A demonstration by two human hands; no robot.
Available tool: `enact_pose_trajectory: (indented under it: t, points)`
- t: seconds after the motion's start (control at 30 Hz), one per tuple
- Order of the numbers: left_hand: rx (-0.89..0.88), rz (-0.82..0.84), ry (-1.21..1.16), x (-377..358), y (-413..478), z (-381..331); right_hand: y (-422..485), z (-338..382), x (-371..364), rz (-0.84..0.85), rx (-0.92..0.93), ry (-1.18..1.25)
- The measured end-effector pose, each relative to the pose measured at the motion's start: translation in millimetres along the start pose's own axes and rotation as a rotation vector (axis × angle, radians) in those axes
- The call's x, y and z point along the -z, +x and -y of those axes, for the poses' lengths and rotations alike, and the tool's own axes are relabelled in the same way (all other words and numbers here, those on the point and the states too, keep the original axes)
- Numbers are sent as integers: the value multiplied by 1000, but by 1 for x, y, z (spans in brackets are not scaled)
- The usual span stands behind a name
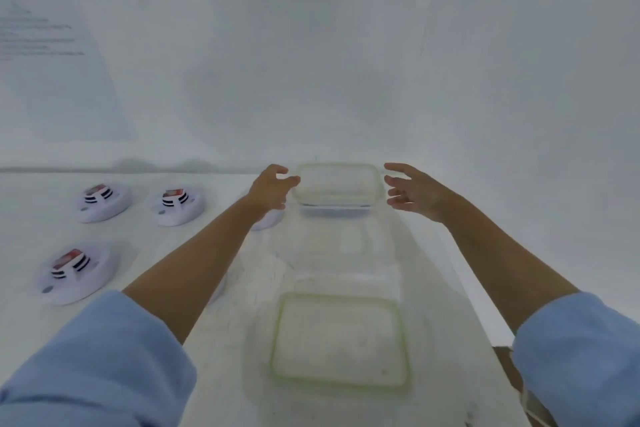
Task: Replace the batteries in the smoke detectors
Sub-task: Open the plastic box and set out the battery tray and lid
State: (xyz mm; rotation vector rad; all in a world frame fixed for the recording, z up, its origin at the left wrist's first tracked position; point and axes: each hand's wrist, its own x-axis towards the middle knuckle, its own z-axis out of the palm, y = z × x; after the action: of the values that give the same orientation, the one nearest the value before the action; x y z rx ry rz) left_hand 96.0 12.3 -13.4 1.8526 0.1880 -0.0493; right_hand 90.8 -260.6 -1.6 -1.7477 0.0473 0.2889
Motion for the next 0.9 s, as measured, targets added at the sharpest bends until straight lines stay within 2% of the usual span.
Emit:
enact_pose_trajectory:
  t: [0.23,0.43,0.6,0.67,0.8,0.9]
  points:
    - [46,232,264,-4,28,-13,41,4,2,183,-25,-65]
    - [-34,342,92,0,51,1,63,3,6,259,-113,-17]
    - [15,465,3,5,64,5,69,-2,8,324,-128,45]
    - [21,472,-29,3,67,7,71,-3,7,330,-120,71]
    - [1,410,-141,-4,61,8,71,3,6,172,-50,-30]
    - [-117,248,64,-4,58,2,67,6,7,188,-57,-89]
